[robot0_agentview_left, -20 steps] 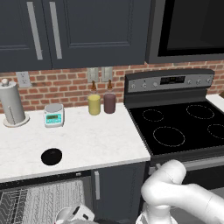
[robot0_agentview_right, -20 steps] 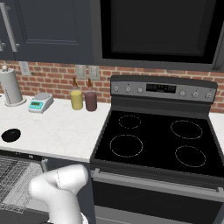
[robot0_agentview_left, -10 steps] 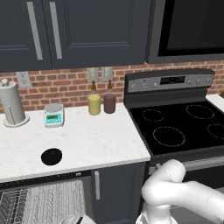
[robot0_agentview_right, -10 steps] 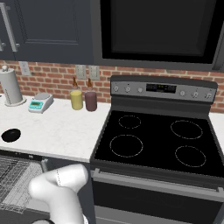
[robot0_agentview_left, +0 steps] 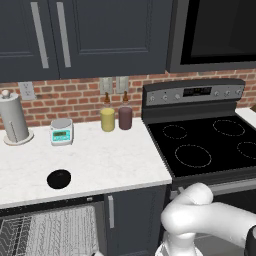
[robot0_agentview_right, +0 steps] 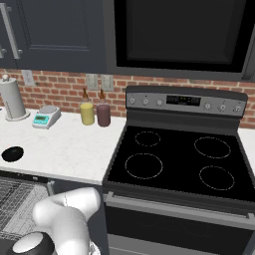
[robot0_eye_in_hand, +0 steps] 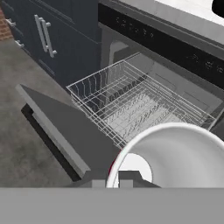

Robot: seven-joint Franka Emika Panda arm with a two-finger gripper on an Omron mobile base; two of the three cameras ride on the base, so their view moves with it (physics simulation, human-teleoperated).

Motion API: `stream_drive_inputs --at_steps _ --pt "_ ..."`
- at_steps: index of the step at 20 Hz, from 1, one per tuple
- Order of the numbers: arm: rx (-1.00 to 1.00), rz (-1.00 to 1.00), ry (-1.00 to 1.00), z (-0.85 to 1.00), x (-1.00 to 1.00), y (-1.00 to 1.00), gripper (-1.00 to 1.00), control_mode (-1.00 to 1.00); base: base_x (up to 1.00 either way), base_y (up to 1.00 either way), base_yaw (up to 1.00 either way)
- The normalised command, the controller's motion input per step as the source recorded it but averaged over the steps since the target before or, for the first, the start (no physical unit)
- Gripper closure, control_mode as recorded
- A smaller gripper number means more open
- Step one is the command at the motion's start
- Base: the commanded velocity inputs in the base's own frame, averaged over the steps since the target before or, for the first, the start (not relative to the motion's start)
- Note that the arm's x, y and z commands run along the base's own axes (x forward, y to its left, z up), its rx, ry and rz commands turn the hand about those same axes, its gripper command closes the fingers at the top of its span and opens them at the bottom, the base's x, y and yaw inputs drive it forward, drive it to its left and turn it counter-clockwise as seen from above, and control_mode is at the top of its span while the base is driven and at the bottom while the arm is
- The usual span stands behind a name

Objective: Pick up the cup and bowl from the counter, place them in the dishwasher, and close the dishwasher door.

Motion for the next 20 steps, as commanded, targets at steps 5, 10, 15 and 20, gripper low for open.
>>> stream_drive_inputs --at_steps 5,10,15,20 --pt "0.00 0.00 0.01 -0.30 0.00 0.00 1.00 -1.00 0.00 0.00 0.00" --pt "0.00 0.00 -0.19 -0.42 -0.05 0.00 1.00 -1.00 0.00 0.00 0.00" --pt "0.00 -0.03 -0.10 -0.28 0.04 0.00 1.00 -1.00 0.00 0.00 0.00" --pt "0.05 -0.05 0.01 -0.05 0.15 0.00 1.00 -1.00 0.00 0.00 0.00"
